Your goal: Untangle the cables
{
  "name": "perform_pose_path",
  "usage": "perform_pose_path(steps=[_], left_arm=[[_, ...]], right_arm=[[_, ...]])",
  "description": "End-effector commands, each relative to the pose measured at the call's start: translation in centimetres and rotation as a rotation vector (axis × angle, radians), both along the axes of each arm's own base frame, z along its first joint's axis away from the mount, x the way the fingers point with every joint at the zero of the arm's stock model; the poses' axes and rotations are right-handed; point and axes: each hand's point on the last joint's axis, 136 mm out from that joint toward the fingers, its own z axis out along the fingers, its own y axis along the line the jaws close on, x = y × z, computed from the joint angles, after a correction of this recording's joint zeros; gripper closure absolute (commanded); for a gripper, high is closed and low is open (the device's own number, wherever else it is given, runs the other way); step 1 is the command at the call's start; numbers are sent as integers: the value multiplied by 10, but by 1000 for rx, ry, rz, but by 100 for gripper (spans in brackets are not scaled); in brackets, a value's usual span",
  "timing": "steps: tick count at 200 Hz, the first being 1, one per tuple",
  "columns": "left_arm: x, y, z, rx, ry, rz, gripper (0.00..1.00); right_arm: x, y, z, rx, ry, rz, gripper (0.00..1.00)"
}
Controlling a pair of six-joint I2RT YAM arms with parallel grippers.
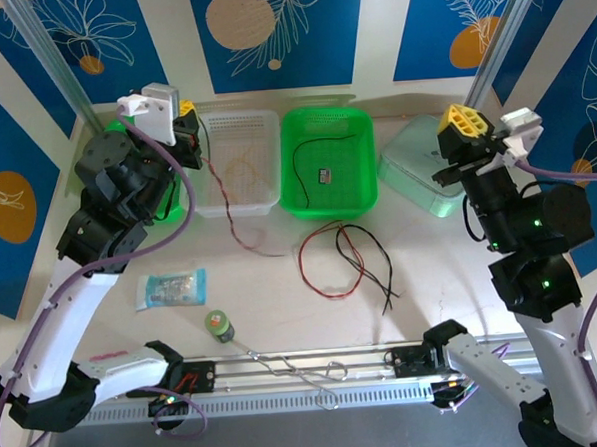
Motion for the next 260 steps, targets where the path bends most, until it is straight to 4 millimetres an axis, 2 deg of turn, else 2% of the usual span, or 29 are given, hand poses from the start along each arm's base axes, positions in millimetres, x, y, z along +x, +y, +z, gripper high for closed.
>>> perform_pose_path(steps=[1, 14, 32, 47, 61, 86, 109, 131, 147, 166, 198, 215, 242, 260], left_arm=[[-11, -4, 4, 19, -3, -75, 100], [-13, -13, 2, 16, 24, -129, 100], [-11, -18, -2, 14, 64, -149, 100], [-11, -21, -4, 9, 73, -161, 100], [-11, -24, -5, 3, 81, -175, 100], [-11, -31, -9, -10, 108, -216, 100], [-12, -42, -13, -30, 138, -268, 100], [-12, -48, -18, -54, 168, -294, 100], [-11, -52, -20, -74, 185, -314, 100], [-12, -57, -21, -90, 199, -342, 100], [-13, -61, -23, -99, 209, -360, 100], [-15, -61, -23, -93, 210, -368, 100], [-18, -64, -24, -75, 208, -393, 100], [-24, -70, -24, -58, 204, -441, 100]], right_arm=[[5, -2, -11, -5, 50, -6, 100], [9, 13, -19, -23, 111, 84, 100], [9, 52, -34, -93, 169, 296, 100], [9, 82, -48, -139, 208, 468, 89], [13, 100, -55, -143, 237, 561, 72], [26, 131, -65, -167, 255, 653, 56], [37, 165, -77, -229, 269, 697, 52], [35, 199, -93, -309, 263, 762, 50], [39, 214, -106, -350, 250, 755, 47], [44, 225, -115, -330, 268, 791, 40], [46, 236, -120, -314, 292, 831, 39], [41, 231, -113, -285, 261, 863, 38], [29, 209, -90, -160, 268, 997, 36], [32, 201, -84, -152, 269, 994, 35]])
